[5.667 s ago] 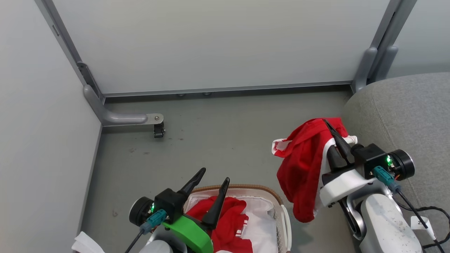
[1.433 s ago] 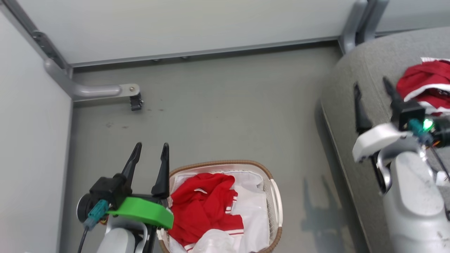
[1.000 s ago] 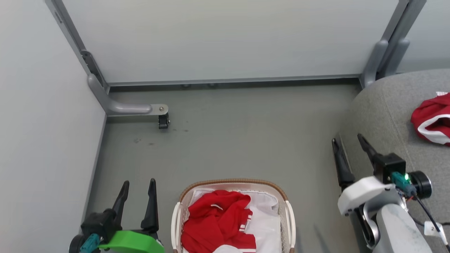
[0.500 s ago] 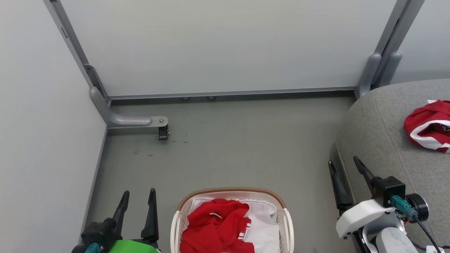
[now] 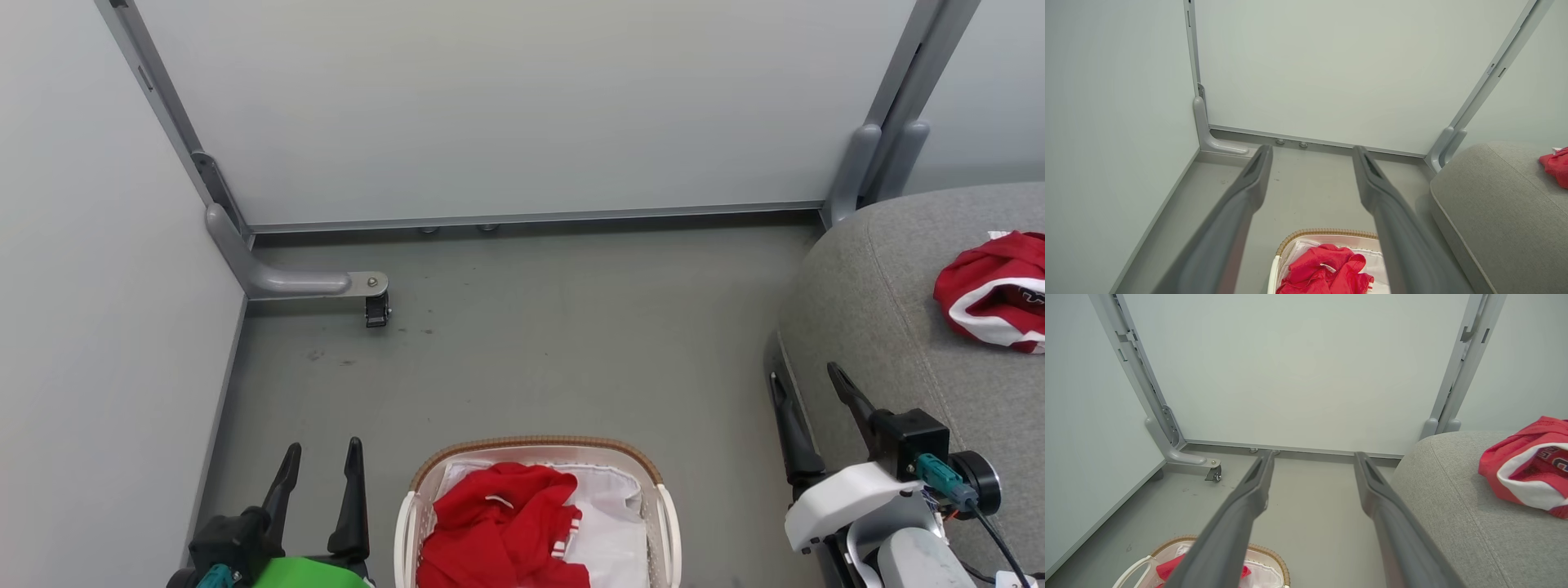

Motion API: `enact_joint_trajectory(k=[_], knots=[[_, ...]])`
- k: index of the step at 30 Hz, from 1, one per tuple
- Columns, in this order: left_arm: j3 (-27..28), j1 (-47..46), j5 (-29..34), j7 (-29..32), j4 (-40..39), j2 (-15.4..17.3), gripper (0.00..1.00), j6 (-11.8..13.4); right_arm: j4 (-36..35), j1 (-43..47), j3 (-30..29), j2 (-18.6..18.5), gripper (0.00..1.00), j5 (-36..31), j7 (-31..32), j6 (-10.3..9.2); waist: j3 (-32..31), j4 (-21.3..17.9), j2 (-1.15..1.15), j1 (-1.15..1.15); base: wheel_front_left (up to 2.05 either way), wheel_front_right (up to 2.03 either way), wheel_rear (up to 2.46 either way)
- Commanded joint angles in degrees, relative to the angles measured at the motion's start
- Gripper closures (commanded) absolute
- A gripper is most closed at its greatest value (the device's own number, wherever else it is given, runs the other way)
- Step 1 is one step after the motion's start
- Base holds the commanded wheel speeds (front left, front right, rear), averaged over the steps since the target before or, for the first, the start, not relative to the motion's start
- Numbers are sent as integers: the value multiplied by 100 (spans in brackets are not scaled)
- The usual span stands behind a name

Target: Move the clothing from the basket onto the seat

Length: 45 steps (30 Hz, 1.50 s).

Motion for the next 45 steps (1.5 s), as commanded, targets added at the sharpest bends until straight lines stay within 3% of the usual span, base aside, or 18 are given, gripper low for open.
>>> enact_joint_trajectory(k=[1,17,25,31,45], knots=[[3,43,-30,-3,-20,2,0,-3,-7,35,-15,-23,0,54,-14,-8,-1,0,0,0,0,0,0],[-87,-76,58,-3,-34,2,0,-26,-86,4,-55,-23,0,65,-14,-8,71,-28,0,0,0,0,0],[-422,-493,303,-3,68,3,0,-57,-335,-227,-197,-23,0,-81,-14,-8,481,-178,0,0,0,0,0],[-798,-1111,498,-3,494,6,0,-77,-584,-550,-286,-22,0,-160,-14,-8,1090,-395,0,0,0,0,0],[-1775,-2766,1057,-3,2470,44,0,-99,-1093,-1383,-422,-19,0,-14,-14,-8,2843,-1120,0,0,0,0,0]])
